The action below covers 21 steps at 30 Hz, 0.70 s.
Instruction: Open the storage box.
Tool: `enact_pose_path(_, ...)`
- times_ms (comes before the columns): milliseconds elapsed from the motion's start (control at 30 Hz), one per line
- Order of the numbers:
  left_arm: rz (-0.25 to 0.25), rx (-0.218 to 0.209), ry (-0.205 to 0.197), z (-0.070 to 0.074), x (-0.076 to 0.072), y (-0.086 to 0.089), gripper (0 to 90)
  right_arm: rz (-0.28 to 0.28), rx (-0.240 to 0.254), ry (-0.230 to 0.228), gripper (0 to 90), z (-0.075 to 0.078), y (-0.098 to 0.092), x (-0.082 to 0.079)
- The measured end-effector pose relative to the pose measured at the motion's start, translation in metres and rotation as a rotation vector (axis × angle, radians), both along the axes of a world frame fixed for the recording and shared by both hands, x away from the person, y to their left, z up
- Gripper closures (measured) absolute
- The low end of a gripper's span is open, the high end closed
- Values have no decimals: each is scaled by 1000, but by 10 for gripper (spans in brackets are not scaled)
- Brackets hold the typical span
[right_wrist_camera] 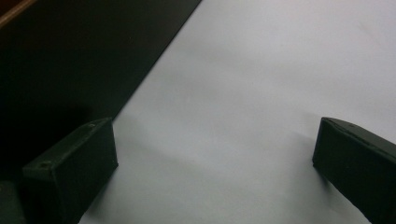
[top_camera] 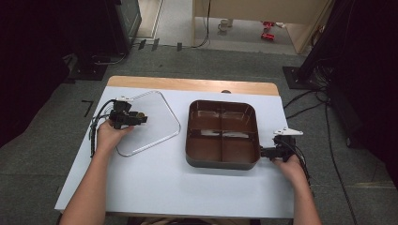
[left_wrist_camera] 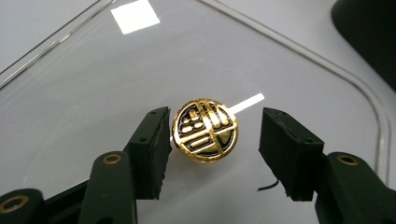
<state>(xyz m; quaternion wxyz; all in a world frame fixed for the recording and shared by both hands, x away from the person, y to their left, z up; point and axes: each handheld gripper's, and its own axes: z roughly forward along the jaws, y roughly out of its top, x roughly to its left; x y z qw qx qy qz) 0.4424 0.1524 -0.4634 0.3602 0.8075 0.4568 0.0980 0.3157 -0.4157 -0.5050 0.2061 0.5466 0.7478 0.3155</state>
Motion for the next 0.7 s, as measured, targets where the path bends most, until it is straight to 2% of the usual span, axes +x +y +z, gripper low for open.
enact_pose_path(100, 3, -20, 0, 5, -2, 2, 407, 0, 0, 0, 0, 0, 0, 0)
enact_pose_path(333, 1, -27, 8, 15, -7, 5, 376, 0, 0, 0, 0, 0, 0, 0)
enact_pose_path(700, 2, -59, -28, 34, -20, 5, 353, 0, 0, 0, 0, 0, 0, 0)
